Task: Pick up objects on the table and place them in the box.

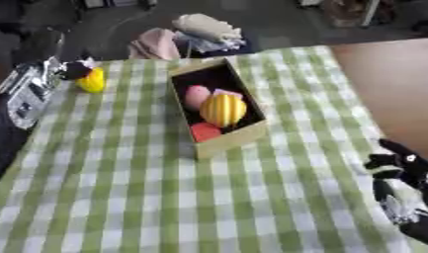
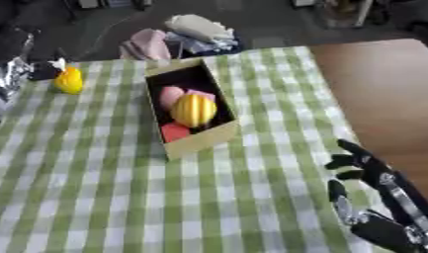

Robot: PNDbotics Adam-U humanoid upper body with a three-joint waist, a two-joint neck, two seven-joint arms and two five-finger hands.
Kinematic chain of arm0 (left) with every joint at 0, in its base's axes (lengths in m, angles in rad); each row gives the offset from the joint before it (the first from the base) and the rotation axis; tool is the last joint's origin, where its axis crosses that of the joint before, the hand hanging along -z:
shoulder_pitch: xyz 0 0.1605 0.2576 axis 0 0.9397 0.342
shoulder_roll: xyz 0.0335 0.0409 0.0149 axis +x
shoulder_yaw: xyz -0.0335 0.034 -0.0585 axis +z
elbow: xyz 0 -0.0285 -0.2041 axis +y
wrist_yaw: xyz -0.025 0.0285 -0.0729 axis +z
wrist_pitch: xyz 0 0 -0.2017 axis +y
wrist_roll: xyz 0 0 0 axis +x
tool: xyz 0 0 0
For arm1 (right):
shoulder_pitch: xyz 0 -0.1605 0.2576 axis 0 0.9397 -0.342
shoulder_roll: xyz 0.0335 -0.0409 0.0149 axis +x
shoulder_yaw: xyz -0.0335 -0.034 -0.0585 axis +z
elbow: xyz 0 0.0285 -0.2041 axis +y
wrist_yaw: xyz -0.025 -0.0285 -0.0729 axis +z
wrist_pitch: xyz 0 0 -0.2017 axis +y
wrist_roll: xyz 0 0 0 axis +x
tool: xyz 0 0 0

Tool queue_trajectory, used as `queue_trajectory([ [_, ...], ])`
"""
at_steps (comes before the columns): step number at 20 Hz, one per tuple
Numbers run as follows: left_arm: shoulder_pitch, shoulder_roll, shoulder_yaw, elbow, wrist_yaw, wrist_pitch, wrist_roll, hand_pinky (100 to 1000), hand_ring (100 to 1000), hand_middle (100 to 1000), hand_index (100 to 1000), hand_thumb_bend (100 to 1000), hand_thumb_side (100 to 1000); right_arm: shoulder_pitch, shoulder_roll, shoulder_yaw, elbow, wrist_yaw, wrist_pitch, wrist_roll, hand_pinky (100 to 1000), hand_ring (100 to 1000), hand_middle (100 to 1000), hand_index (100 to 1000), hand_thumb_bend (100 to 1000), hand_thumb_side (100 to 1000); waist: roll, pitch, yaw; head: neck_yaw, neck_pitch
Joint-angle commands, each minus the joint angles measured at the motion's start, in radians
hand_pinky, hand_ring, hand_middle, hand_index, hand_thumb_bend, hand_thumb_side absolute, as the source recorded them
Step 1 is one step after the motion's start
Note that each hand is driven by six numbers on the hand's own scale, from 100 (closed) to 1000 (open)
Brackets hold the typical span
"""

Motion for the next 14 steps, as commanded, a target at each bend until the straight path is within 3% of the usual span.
queue_trajectory([
  [1,0.0,0.058,0.026,0.045,0.019,0.002,0.021,759,767,832,903,100,399,-0.018,0.0,0.007,-0.015,-0.017,-0.002,0.014,737,890,693,985,100,470,-0.015,-0.001,-0.007,0.057,-0.033],
  [8,0.012,0.064,0.034,0.11,0.018,-0.011,0.013,758,771,839,905,107,438,-0.022,0.002,0.006,-0.017,-0.025,0.0,0.017,736,890,693,985,100,470,-0.015,0.017,-0.035,0.124,-0.05],
  [14,0.016,0.067,0.039,0.123,0.004,-0.004,0.011,764,781,855,911,149,474,-0.025,0.002,0.007,-0.018,-0.03,0.001,0.02,735,890,693,985,100,470,-0.015,0.036,-0.048,0.147,-0.058],
])
